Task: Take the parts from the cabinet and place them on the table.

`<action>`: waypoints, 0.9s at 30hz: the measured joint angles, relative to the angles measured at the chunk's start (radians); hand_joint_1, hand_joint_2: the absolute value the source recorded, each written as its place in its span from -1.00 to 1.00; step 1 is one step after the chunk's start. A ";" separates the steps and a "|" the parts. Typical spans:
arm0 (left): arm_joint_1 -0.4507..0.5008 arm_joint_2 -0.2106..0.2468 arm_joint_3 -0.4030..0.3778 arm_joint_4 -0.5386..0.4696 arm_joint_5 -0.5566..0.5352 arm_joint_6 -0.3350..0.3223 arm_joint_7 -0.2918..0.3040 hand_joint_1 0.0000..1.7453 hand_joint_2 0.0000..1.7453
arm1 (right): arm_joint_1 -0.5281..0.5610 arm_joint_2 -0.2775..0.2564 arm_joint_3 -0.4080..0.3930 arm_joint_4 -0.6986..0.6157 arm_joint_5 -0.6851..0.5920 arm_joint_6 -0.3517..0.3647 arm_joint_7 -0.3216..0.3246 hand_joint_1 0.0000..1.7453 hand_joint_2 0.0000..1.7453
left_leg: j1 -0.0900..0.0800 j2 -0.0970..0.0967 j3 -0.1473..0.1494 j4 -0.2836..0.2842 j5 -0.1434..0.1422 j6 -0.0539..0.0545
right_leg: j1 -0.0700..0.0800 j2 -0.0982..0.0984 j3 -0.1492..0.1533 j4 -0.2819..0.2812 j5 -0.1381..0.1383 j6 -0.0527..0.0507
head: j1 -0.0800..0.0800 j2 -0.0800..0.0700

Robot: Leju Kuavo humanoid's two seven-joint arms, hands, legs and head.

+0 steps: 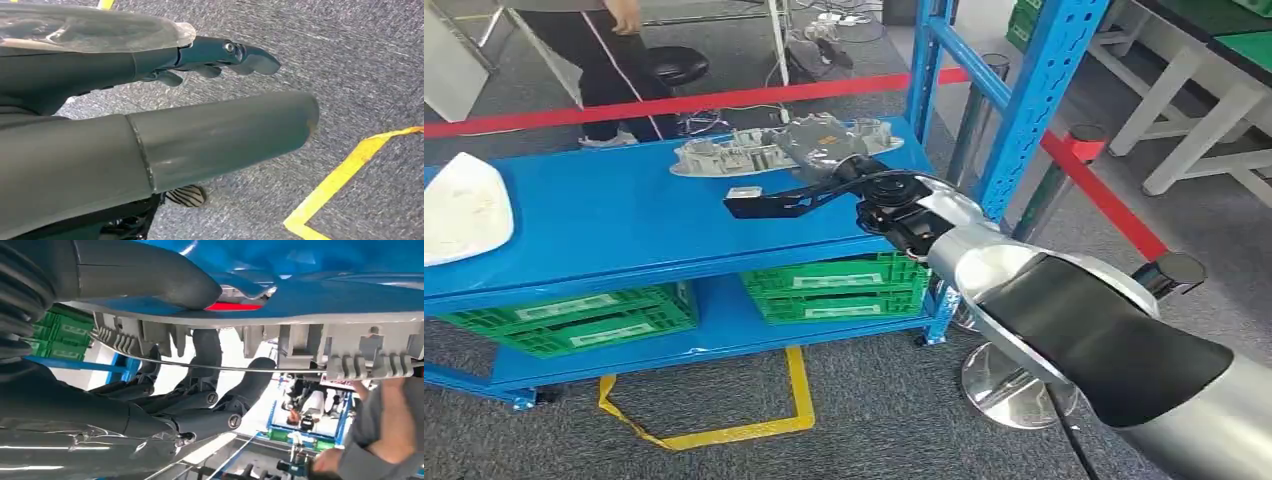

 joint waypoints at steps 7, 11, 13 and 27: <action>0.002 0.000 0.005 0.000 0.000 -0.002 -0.005 -1.00 -1.00 | -0.010 0.000 -0.001 0.000 0.029 -0.026 0.010 1.00 1.00 | 0.000 0.000 0.000 0.000 0.000 0.000 | 0.000 0.000 0.000 0.000 0.000 0.000 | 0.000 0.000; 0.007 0.000 0.016 0.000 0.003 -0.002 -0.017 -1.00 -1.00 | -0.030 0.000 -0.015 -0.005 0.002 -0.058 -0.007 1.00 1.00 | 0.000 0.000 0.000 0.000 0.000 0.000 | 0.000 0.000 0.000 0.000 0.000 0.000 | 0.000 0.000; 0.009 0.000 0.016 0.000 0.004 -0.002 -0.020 -1.00 -1.00 | -0.038 0.000 -0.034 -0.011 -0.072 -0.048 -0.049 1.00 1.00 | 0.000 0.000 0.000 0.000 0.000 0.000 | 0.000 0.000 0.000 0.000 0.000 0.000 | 0.000 0.000; 0.018 0.003 0.037 0.000 0.006 0.013 -0.025 -1.00 -1.00 | -0.088 0.008 -0.203 -0.066 -0.422 0.091 -0.192 1.00 1.00 | 0.000 0.000 0.000 0.000 0.000 0.000 | 0.000 0.000 0.000 0.000 0.000 0.000 | 0.000 0.000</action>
